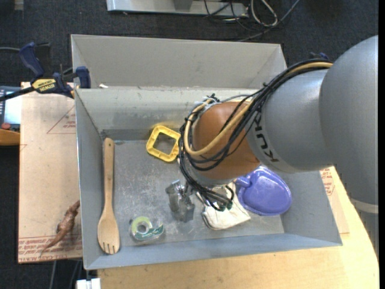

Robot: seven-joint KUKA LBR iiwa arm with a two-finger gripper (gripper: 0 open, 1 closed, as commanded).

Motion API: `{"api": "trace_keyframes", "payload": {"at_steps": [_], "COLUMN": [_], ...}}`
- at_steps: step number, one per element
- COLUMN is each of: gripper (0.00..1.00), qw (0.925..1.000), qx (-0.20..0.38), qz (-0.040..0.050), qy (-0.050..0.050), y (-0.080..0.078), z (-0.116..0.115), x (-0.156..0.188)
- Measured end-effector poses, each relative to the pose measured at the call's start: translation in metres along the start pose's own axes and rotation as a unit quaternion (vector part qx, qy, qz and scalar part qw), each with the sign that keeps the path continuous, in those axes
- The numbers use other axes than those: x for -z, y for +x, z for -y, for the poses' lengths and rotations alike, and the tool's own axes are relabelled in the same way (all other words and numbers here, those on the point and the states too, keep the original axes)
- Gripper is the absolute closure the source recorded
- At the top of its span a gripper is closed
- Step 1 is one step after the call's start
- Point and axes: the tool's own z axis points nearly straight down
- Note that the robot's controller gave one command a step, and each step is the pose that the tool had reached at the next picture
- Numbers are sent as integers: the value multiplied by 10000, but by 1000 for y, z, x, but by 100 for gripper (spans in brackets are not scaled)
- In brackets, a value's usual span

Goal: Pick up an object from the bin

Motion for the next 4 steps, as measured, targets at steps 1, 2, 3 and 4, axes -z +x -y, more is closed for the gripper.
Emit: {"api": "trace_keyframes", "payload": {"at_steps": [1,2,3,4], "gripper": [100,100,100,100], "qw": [9902,9914,9985,9977], "qx": [-1397,-1307,-553,-673], "qz": [-3,-11,-2,6], "qy": [-41,-33,-44,-31], "y": [-18,-14,-7,-11], "z": [-78,-71,-81,-85], "x": [47,44,-9,-11]}}
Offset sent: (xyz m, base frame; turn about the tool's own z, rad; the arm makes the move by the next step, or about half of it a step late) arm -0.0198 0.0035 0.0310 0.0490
